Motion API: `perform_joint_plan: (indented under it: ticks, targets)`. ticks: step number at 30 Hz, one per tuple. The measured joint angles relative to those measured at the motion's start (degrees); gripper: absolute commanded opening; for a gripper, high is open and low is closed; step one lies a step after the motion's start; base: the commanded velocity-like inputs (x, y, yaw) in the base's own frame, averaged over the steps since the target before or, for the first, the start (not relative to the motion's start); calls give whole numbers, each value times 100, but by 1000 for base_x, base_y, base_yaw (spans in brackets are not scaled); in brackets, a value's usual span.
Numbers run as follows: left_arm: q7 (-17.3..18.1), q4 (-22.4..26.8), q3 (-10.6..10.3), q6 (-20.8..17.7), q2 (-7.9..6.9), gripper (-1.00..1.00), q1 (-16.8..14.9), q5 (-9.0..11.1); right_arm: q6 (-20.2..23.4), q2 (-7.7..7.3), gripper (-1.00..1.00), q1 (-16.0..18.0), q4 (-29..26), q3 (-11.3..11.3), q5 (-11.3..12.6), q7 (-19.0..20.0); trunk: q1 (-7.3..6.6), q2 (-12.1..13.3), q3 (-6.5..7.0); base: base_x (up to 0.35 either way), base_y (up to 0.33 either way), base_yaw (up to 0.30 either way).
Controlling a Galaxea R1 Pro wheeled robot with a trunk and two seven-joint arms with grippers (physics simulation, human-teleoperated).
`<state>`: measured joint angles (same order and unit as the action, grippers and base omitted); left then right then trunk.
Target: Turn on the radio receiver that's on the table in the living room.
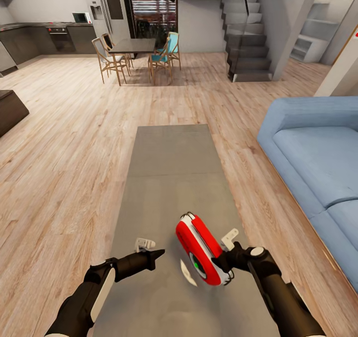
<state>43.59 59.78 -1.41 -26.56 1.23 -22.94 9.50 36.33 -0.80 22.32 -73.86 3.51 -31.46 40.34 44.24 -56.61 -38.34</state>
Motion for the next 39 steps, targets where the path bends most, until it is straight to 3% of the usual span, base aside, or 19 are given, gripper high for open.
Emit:
perform_joint_plan:
  ticks: [20,39]
  targets:
    - [0,-1,0,1,0,-100,0,-1,-125,0,-100,-53,395,-1,71,-890,0,0,0,0,0,0]
    - [0,-2,0,1,0,-100,0,-1,-218,0,-100,-53,646,0,111,-1075,0,0,0,0,0,0]
